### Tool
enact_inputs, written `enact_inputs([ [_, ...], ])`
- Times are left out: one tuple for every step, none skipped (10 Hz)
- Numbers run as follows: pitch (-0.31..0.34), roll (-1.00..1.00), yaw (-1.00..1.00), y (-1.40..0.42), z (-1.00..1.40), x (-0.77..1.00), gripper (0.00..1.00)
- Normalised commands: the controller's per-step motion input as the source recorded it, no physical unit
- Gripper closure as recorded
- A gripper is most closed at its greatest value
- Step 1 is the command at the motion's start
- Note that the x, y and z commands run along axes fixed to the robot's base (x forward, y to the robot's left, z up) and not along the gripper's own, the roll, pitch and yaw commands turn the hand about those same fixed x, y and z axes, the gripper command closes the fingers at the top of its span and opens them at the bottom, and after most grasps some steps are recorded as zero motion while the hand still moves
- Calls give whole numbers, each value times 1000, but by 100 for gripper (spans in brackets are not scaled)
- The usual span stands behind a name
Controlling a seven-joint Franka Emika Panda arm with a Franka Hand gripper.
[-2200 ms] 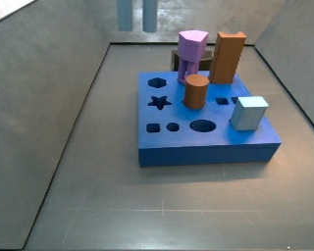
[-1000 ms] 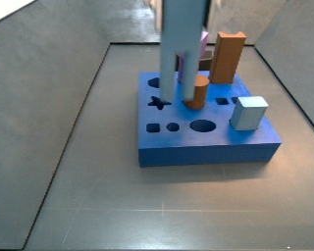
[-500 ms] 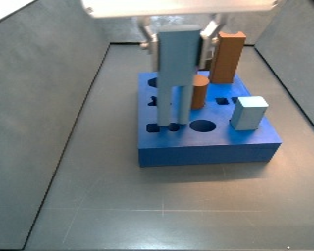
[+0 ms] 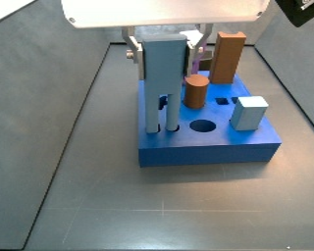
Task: Pick up the square-circle object. Move up. Rotate the square-circle object. Move to above the board. Insert the square-circle object.
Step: Insert the square-circle object.
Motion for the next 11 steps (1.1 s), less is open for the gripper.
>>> enact_inputs([
  [0,40,0,0,-274,143,100],
  [0,67,-171,0,-357,194,100],
  [-1,46,-331,0,-391,223,100],
  [-50,17,-311,0,-457,197,100],
  [-66,49,-240,0,-531,77,100],
  [-113,39,-234,0,-631,51,100],
  [-94,44,-220,0,-591,23,100],
  [-79,0,-71,0,-426,60,100],
  [-11,0,-9,0,0,0,100],
  [-10,0,0,0,0,0,100],
  [0,0,0,0,0,0,100],
])
